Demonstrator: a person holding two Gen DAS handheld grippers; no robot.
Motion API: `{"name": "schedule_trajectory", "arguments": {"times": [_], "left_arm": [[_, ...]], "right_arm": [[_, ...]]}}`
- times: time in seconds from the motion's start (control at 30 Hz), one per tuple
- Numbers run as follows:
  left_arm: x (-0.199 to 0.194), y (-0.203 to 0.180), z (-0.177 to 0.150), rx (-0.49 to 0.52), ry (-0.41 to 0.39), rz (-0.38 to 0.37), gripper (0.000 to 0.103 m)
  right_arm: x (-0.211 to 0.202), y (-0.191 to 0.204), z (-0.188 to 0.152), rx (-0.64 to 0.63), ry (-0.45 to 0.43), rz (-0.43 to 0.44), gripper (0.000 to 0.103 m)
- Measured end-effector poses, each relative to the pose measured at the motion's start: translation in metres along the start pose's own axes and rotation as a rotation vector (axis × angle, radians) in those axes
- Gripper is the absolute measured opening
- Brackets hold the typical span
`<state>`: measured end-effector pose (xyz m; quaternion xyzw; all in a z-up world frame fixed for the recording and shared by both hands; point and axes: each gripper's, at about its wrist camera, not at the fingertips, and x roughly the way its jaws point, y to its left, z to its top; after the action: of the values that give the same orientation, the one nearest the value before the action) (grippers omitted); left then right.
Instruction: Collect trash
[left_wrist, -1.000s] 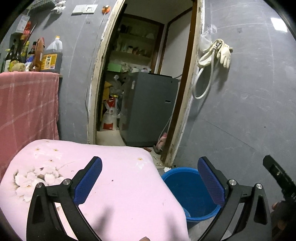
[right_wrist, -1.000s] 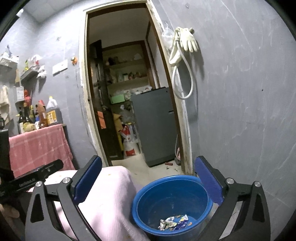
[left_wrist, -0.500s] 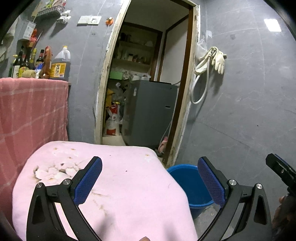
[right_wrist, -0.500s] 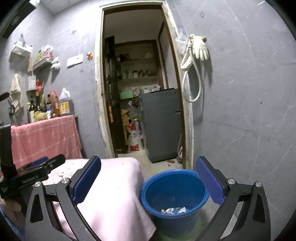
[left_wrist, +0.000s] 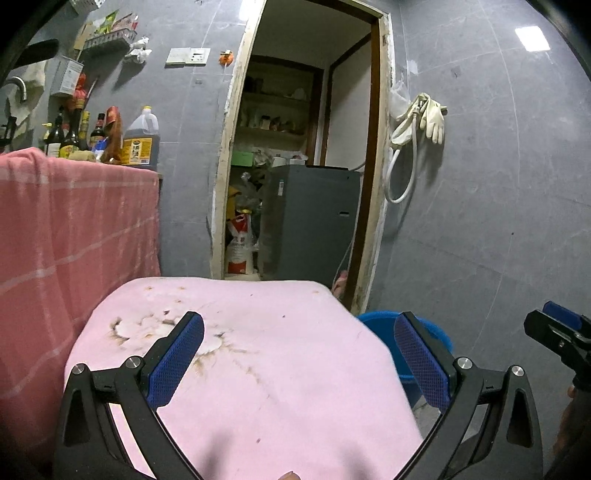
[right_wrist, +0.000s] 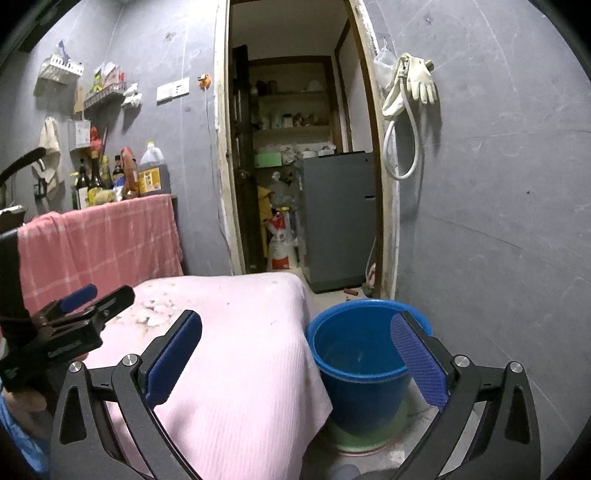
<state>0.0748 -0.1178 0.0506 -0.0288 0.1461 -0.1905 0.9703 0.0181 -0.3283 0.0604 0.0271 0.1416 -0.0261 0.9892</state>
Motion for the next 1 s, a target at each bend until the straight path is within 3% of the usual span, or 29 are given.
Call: {"name": "schedule_trajectory", "arguments": {"times": [0.43,1.0], "left_arm": [[-0.023,0.002,-0.037,0.051,0.019,0.063,0.101],[-0.023,0.008,-0.071,0.014,0.053,0.080,0.101]], "right_arm": [[-0.005,0.004,-0.035,-0.006,0.011,-0.086,0.103],[0.000,0.000,-0.063,-0.010,0.011,-0.129,0.103]]}}
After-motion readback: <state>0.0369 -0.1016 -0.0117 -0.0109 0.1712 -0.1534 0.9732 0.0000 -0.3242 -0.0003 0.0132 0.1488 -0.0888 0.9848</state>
